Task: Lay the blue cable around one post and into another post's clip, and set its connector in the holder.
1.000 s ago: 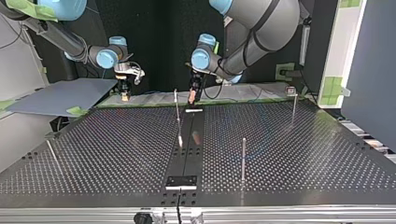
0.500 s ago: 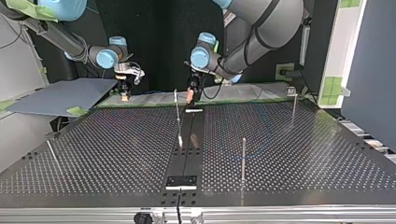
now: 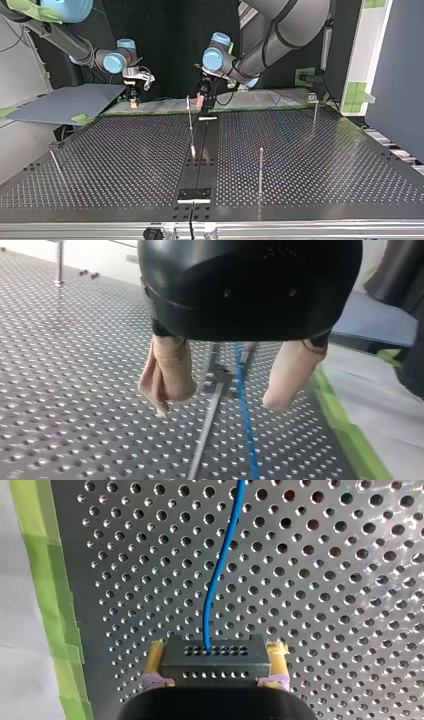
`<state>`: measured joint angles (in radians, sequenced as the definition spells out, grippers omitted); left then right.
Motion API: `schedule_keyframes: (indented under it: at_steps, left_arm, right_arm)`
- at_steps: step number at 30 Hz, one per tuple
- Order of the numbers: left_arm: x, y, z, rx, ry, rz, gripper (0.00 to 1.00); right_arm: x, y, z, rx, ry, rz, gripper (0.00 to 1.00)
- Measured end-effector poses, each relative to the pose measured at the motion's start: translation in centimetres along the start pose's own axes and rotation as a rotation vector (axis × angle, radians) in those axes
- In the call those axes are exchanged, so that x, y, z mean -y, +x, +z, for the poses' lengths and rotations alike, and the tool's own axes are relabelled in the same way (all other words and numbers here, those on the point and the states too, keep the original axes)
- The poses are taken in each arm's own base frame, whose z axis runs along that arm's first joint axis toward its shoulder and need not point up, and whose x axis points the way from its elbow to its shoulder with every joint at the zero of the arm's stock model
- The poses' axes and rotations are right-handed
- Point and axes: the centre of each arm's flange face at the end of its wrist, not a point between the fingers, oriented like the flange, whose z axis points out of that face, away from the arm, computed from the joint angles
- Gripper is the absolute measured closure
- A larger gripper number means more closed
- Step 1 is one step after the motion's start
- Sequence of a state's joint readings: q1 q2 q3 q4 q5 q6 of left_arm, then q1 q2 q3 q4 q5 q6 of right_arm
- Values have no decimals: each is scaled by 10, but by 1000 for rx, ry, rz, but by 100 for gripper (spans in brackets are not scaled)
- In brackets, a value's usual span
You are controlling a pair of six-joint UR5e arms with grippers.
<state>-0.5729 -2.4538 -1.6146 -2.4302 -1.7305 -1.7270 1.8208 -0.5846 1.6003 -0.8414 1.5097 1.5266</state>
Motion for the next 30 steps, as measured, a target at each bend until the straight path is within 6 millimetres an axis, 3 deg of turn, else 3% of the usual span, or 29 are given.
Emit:
schedule_keyframes:
  at_steps: [20, 30]
  left_arm:
    - [2, -7, 2, 13, 24, -19, 0]
    - [13, -25, 16, 52, 68, -37, 0]
  right_arm:
    - [0, -3, 0, 4, -1, 4, 100]
    - [0, -5, 0, 5, 1, 4, 100]
